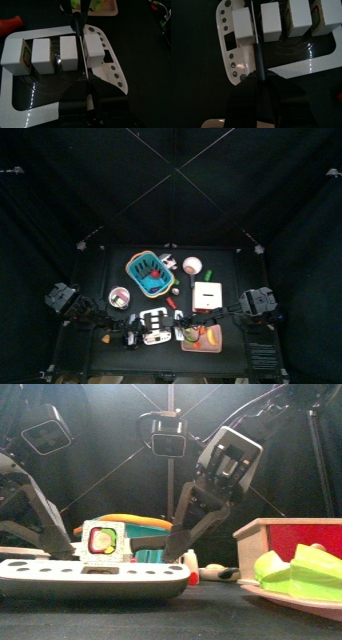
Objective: Cut sushi roll
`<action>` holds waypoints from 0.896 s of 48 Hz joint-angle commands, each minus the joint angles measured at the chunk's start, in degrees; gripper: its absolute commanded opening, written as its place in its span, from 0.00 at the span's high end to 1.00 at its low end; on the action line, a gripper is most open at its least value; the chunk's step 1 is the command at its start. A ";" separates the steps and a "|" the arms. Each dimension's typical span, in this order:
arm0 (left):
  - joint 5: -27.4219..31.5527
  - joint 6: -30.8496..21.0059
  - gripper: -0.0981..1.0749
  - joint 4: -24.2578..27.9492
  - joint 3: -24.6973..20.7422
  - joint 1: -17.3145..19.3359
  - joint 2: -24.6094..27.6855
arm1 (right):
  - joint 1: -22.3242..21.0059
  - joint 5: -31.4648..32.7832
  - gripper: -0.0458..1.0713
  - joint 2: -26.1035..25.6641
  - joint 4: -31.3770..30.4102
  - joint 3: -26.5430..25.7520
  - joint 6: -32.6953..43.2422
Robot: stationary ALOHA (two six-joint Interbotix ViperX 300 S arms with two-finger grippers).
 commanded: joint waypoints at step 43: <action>-0.53 0.79 0.59 5.80 0.35 4.92 -9.84 | -2.64 -0.26 0.58 -6.77 -3.69 -1.85 0.00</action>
